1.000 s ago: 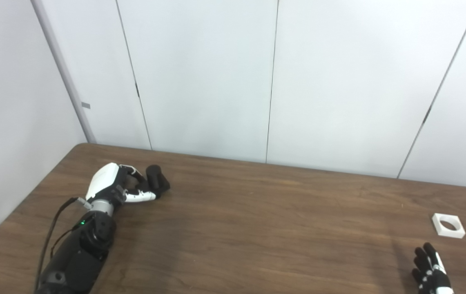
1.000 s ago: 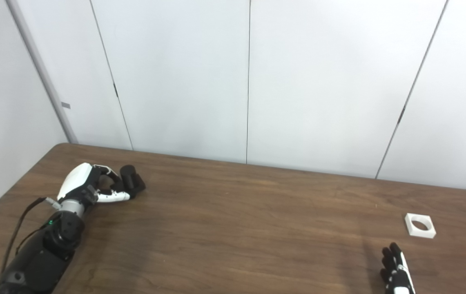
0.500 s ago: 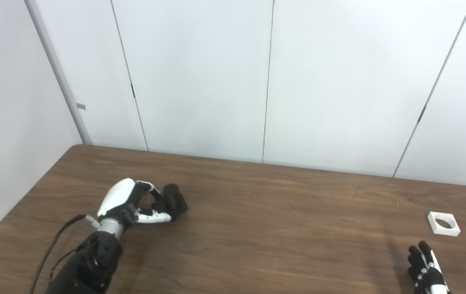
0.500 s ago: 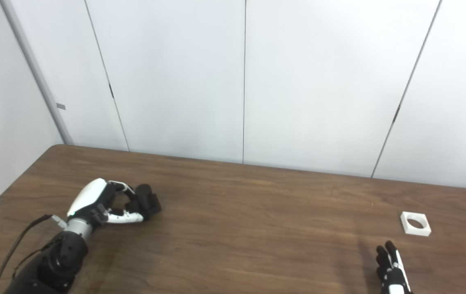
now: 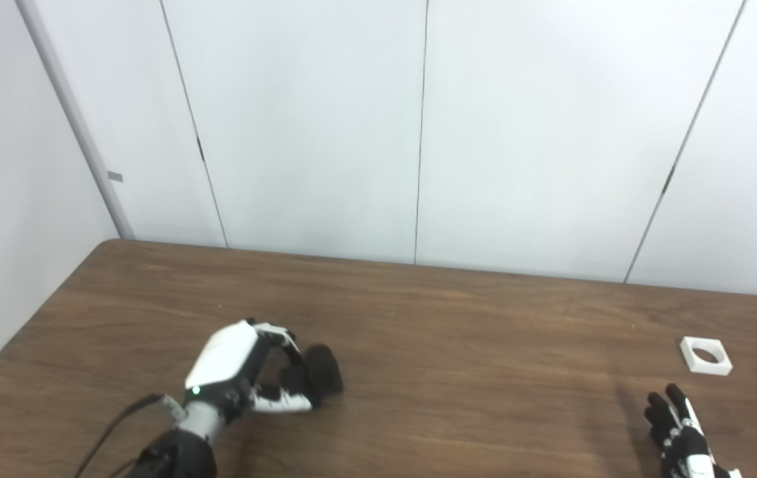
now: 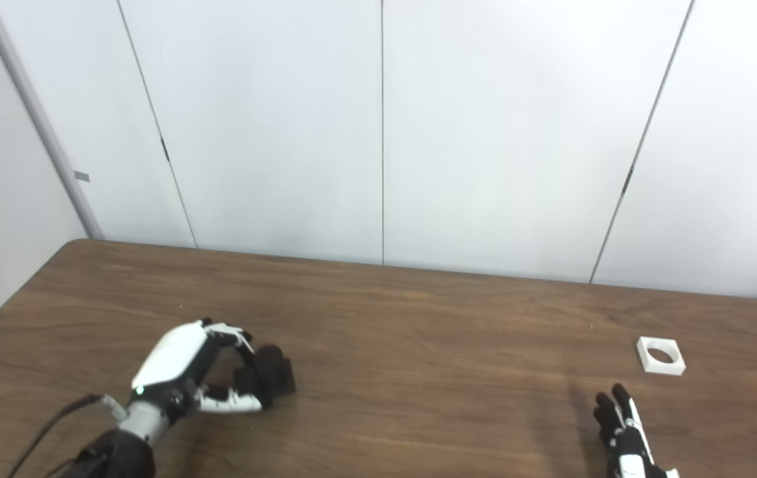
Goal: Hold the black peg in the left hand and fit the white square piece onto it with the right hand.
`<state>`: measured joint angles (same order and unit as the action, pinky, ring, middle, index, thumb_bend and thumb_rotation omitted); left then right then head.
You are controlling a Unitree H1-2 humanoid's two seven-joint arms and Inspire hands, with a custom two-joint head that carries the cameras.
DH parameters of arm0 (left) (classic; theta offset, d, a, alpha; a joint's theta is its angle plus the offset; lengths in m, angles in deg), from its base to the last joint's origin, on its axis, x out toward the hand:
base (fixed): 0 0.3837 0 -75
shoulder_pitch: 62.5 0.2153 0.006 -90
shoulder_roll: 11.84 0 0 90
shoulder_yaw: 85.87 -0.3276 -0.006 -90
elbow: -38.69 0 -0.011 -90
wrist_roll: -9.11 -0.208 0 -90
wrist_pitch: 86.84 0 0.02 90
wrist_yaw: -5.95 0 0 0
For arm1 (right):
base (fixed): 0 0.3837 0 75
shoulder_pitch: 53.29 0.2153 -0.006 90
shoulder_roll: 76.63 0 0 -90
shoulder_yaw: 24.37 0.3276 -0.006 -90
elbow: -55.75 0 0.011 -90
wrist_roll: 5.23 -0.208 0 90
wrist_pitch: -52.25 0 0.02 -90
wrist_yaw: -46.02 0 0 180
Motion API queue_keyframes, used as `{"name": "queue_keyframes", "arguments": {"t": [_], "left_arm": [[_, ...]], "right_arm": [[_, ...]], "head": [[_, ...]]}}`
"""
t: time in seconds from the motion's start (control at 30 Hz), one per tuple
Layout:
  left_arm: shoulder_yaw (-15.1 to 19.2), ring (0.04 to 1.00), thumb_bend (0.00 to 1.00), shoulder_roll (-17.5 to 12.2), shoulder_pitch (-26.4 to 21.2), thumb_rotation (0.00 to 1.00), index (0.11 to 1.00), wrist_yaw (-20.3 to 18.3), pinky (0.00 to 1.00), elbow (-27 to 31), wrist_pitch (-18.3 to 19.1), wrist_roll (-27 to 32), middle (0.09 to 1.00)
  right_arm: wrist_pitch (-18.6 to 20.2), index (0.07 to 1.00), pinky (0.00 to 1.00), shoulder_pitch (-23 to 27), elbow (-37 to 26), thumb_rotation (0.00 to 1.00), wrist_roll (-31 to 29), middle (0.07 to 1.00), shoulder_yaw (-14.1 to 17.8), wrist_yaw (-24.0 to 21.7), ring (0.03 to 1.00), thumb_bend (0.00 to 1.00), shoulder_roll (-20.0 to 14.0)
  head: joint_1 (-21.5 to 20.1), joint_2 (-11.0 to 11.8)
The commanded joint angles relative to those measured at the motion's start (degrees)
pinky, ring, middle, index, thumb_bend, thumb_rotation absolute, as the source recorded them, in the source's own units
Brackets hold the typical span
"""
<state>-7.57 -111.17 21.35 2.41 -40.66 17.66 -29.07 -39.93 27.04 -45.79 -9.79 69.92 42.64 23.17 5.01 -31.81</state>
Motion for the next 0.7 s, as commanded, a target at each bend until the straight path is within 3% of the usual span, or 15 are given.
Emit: {"name": "queue_keyframes", "arguments": {"t": [0.0,0.33,0.67], "left_arm": [[-0.1,0.894,0.52,-0.1,-0.3,0.05,0.485,0.0,1.00,3.2,-1.2,-1.7,0.801],[-4.6,0.906,0.52,3.3,4.1,0.05,0.485,-4.9,1.00,9.3,-1.6,-6.3,0.805],[-5.7,0.879,0.52,6.2,7.7,0.05,0.484,-5.5,1.00,10.7,-3.9,-7.3,0.784]], "right_arm": [[-0.1,0.979,1.00,-0.7,0.7,1.00,-0.5,0.948,-0.6,0.3,0.956,0.57,1.4],[0.1,0.961,1.00,-0.3,0.5,1.00,-0.2,0.924,-0.8,1.0,0.927,0.59,2.1],[1.1,0.955,0.98,-0.4,-1.2,1.00,0.4,0.904,-1.7,1.8,0.896,0.56,2.6]], "head": [[-0.1,-0.1],[-2.4,-1.4],[-5.8,-3.3]]}}
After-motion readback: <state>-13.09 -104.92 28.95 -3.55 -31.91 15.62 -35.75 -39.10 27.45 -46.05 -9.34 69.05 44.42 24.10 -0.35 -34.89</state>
